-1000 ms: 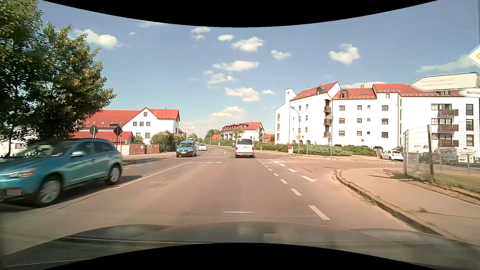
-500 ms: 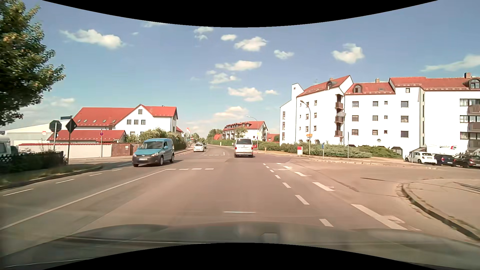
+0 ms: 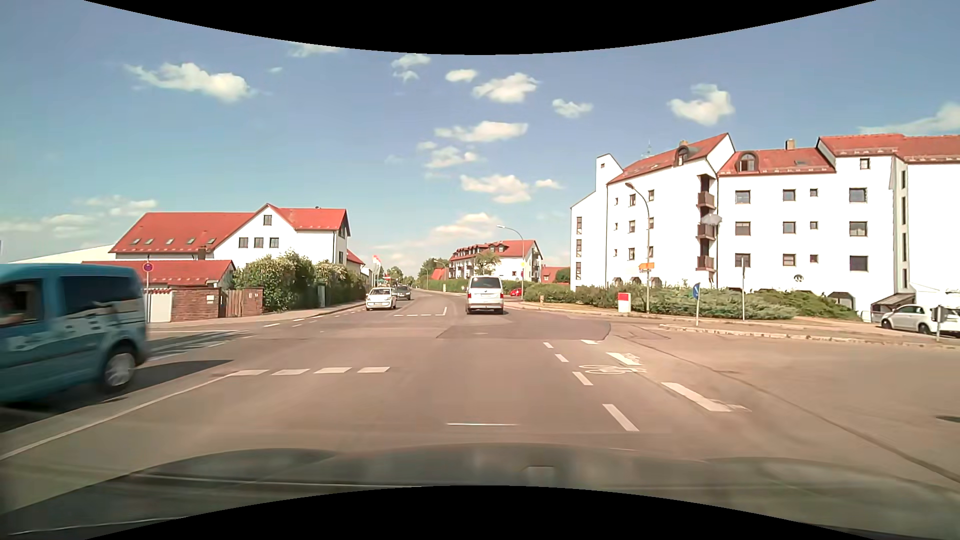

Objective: Follow the waypoints while adhering to traffic rules and regulations

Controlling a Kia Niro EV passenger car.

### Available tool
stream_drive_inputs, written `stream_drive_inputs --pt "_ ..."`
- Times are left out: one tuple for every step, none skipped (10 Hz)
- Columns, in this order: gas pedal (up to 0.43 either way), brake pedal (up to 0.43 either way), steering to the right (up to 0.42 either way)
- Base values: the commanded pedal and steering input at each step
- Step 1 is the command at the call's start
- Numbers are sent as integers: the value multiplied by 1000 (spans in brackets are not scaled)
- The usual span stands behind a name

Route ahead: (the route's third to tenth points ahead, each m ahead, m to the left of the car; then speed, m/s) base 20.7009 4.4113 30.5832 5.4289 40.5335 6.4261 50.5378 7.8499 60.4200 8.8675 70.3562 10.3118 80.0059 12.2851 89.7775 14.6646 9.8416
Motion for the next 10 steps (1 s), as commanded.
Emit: stream_drive_inputs --pt "59 6 -13" --pt "59 6 -13" --pt "59 6 -13" --pt "79 6 -13" --pt "87 6 -13" --pt "87 6 -16" --pt "87 6 -20" --pt "87 6 -21" --pt "87 6 -21" --pt "87 6 -19"
